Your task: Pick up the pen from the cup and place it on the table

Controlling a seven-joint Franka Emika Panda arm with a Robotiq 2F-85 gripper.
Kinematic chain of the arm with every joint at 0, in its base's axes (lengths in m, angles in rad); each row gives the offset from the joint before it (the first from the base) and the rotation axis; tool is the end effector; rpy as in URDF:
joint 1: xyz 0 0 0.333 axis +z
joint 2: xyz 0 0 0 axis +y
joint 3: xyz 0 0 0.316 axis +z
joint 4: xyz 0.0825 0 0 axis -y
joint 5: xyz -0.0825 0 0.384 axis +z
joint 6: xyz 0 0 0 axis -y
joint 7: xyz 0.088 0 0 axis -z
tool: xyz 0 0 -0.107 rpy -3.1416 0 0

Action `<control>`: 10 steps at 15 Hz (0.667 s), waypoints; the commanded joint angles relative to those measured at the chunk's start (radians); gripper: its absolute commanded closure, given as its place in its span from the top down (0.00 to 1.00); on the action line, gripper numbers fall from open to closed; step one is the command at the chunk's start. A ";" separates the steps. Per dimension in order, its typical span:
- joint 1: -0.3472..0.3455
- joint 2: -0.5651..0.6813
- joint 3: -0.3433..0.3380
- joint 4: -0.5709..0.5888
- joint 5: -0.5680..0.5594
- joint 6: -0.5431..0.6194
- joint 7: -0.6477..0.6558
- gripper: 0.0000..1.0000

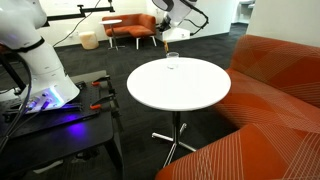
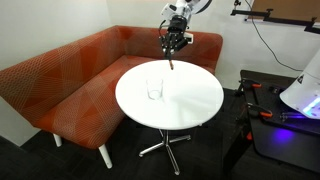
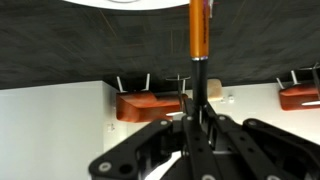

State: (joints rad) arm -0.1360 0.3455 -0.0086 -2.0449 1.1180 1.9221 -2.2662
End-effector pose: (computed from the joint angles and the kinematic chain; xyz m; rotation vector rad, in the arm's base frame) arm 0.5693 -0.0190 0.2696 -1.7139 -1.5018 -0.8885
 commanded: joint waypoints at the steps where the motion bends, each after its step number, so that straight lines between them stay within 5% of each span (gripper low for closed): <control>1: 0.014 -0.071 -0.031 -0.088 0.051 0.079 0.060 0.03; 2: 0.010 -0.015 -0.027 -0.029 0.024 0.033 0.024 0.10; 6: 0.009 -0.028 -0.036 -0.052 0.030 0.043 0.035 0.10; 7: 0.009 -0.029 -0.036 -0.053 0.030 0.043 0.035 0.03; 10: 0.025 -0.063 -0.042 -0.089 0.120 0.198 0.090 0.03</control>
State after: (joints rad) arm -0.1337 0.3190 -0.0359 -2.1021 1.1702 2.0054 -2.2259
